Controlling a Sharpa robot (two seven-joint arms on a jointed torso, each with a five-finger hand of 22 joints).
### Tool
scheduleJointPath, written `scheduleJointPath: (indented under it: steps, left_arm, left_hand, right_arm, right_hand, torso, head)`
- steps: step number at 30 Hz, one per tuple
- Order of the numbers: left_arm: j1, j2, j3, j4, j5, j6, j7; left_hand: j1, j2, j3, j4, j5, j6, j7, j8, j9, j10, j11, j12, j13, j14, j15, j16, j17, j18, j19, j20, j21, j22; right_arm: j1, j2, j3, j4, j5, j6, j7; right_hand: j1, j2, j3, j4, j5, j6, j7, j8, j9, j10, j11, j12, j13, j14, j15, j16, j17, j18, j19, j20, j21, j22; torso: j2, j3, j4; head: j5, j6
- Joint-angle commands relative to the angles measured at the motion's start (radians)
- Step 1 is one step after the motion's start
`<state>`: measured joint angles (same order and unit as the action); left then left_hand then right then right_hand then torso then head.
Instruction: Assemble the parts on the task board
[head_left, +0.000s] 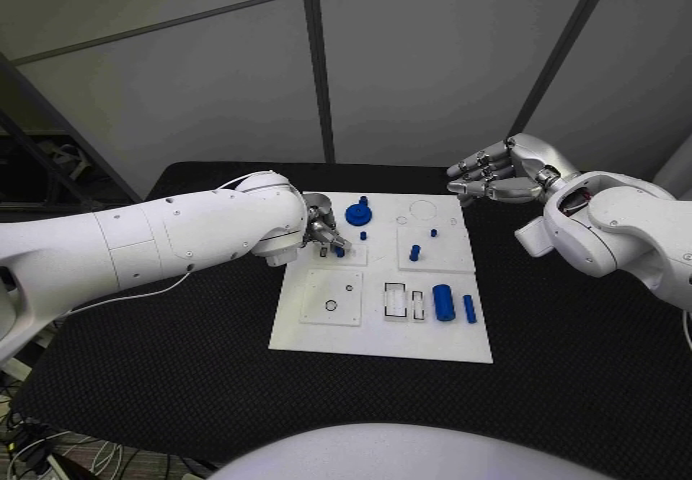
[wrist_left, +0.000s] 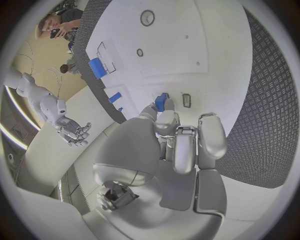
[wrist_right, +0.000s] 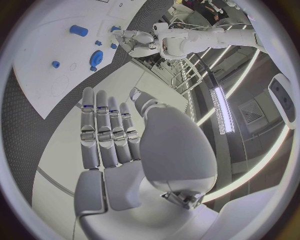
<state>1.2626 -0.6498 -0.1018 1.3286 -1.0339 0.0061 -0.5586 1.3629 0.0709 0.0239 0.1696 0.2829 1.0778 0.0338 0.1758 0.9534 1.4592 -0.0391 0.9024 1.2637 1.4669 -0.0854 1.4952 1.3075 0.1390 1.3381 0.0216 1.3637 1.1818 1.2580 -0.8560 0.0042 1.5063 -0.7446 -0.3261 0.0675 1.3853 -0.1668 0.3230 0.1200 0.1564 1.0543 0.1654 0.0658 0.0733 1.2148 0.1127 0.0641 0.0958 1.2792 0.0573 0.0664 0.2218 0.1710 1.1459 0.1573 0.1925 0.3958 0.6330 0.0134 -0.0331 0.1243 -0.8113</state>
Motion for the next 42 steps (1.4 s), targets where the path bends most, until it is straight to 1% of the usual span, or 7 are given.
scheduleJointPath:
  steps: [1, 7, 14, 26, 33, 36, 42]
  left_arm:
    - [-0.002, 0.001, 0.0, 0.003, -0.026, -0.034, -0.008]
    - [-0.002, -0.001, 0.0, 0.006, -0.027, -0.028, -0.009]
    - [-0.003, -0.002, 0.0, 0.007, -0.028, -0.005, -0.015]
    - [-0.003, 0.0, 0.0, 0.008, -0.051, 0.042, -0.022]
    - [-0.003, 0.006, 0.0, 0.005, -0.052, 0.039, -0.02]
    - [-0.003, 0.008, 0.0, 0.003, -0.053, 0.037, -0.02]
    - [-0.003, 0.017, 0.0, -0.008, -0.053, 0.038, -0.019]
  left_hand:
    - [-0.011, -0.002, 0.197, -0.192, 0.004, 0.007, 0.001, -0.001, 0.003, 0.012, 0.002, 0.007, 0.001, 0.083, -0.008, 0.006, 0.174, -0.056, 0.009, -0.001, 0.006, 0.002]
    - [-0.018, -0.005, 0.205, -0.197, 0.004, 0.008, 0.001, -0.002, 0.008, 0.014, 0.002, 0.008, 0.004, 0.083, -0.008, 0.007, 0.175, -0.057, 0.01, -0.001, 0.007, 0.005]
    - [-0.025, -0.007, 0.216, -0.206, 0.006, 0.009, 0.001, -0.005, 0.013, 0.015, 0.002, 0.007, 0.008, 0.083, -0.008, 0.008, 0.176, -0.057, 0.009, -0.001, 0.007, 0.006]
    - [-0.045, -0.018, 0.248, -0.231, 0.024, 0.013, 0.002, -0.012, 0.028, 0.017, 0.003, 0.0, 0.014, 0.083, -0.007, 0.009, 0.178, -0.057, 0.008, -0.001, 0.007, 0.008]
    - [-0.049, -0.021, 0.254, -0.236, 0.027, 0.014, 0.002, -0.014, 0.031, 0.017, 0.003, -0.002, 0.015, 0.084, -0.007, 0.01, 0.178, -0.057, 0.007, 0.0, 0.007, 0.009]
    - [-0.05, -0.022, 0.257, -0.239, 0.028, 0.015, 0.002, -0.015, 0.032, 0.018, 0.003, -0.003, 0.016, 0.083, -0.007, 0.01, 0.178, -0.057, 0.007, 0.0, 0.007, 0.008]
    - [-0.052, -0.022, 0.258, -0.239, 0.027, 0.015, 0.002, -0.015, 0.033, 0.018, 0.003, -0.003, 0.016, 0.083, -0.007, 0.01, 0.178, -0.057, 0.007, 0.0, 0.007, 0.009]
  right_arm:
    - [0.002, 0.0, 0.001, 0.001, -0.001, 0.001, 0.013]
    - [0.002, 0.001, 0.001, 0.0, -0.001, 0.001, 0.013]
    - [0.002, 0.002, 0.001, -0.001, -0.001, 0.003, 0.012]
    - [0.002, 0.004, 0.001, -0.003, -0.001, 0.007, 0.011]
    - [0.002, 0.004, 0.001, -0.003, -0.001, 0.009, 0.011]
    - [0.002, 0.004, 0.001, -0.003, -0.001, 0.009, 0.011]
    - [0.002, 0.004, 0.001, -0.003, -0.001, 0.009, 0.01]
  right_hand:
    - [-0.008, 0.001, -0.004, 0.002, 0.005, -0.007, 0.002, -0.002, -0.001, -0.005, 0.001, -0.003, -0.002, -0.001, 0.007, -0.004, -0.001, 0.007, 0.0, 0.005, -0.005, -0.001]
    - [-0.008, 0.001, -0.004, 0.002, 0.005, -0.007, 0.002, -0.002, -0.001, -0.005, 0.001, -0.003, -0.002, -0.001, 0.007, -0.004, -0.001, 0.007, 0.0, 0.005, -0.005, -0.001]
    - [-0.01, 0.002, -0.004, 0.002, 0.005, -0.008, 0.002, -0.002, -0.001, -0.005, 0.001, -0.003, -0.002, -0.001, 0.007, -0.004, -0.002, 0.007, 0.001, 0.005, -0.006, -0.002]
    - [-0.01, 0.002, -0.005, 0.003, 0.005, -0.008, 0.002, -0.002, -0.001, -0.005, 0.001, -0.002, -0.002, -0.001, 0.007, -0.004, -0.002, 0.007, 0.001, 0.005, -0.007, -0.003]
    - [-0.011, 0.002, -0.005, 0.003, 0.005, -0.008, 0.002, -0.002, -0.001, -0.005, 0.001, -0.002, -0.003, -0.001, 0.007, -0.004, -0.003, 0.007, 0.002, 0.006, -0.008, -0.004]
    - [-0.011, 0.002, -0.005, 0.003, 0.005, -0.008, 0.002, -0.002, -0.001, -0.005, 0.001, -0.002, -0.003, -0.001, 0.007, -0.004, -0.003, 0.007, 0.002, 0.006, -0.008, -0.004]
    - [-0.011, 0.002, -0.005, 0.003, 0.005, -0.008, 0.002, -0.002, -0.001, -0.005, 0.001, -0.002, -0.003, -0.001, 0.007, -0.004, -0.003, 0.007, 0.002, 0.006, -0.008, -0.004]
  torso:
    - [0.001, -0.0001, -0.0001]
    - [0.001, 0.0, 0.0005]
    - [0.0, -0.0001, 0.0001]
    - [0.001, 0.0001, 0.0]
    - [0.001, 0.0003, -0.0003]
    - [0.001, 0.0002, 0.0005]
    - [0.001, 0.0002, 0.0006]
  head:
    - [-0.001, -0.001]
    - [-0.002, -0.002]
    - [-0.002, -0.004]
    - [-0.002, -0.009]
    - [-0.003, -0.011]
    - [-0.004, -0.011]
    - [-0.006, -0.013]
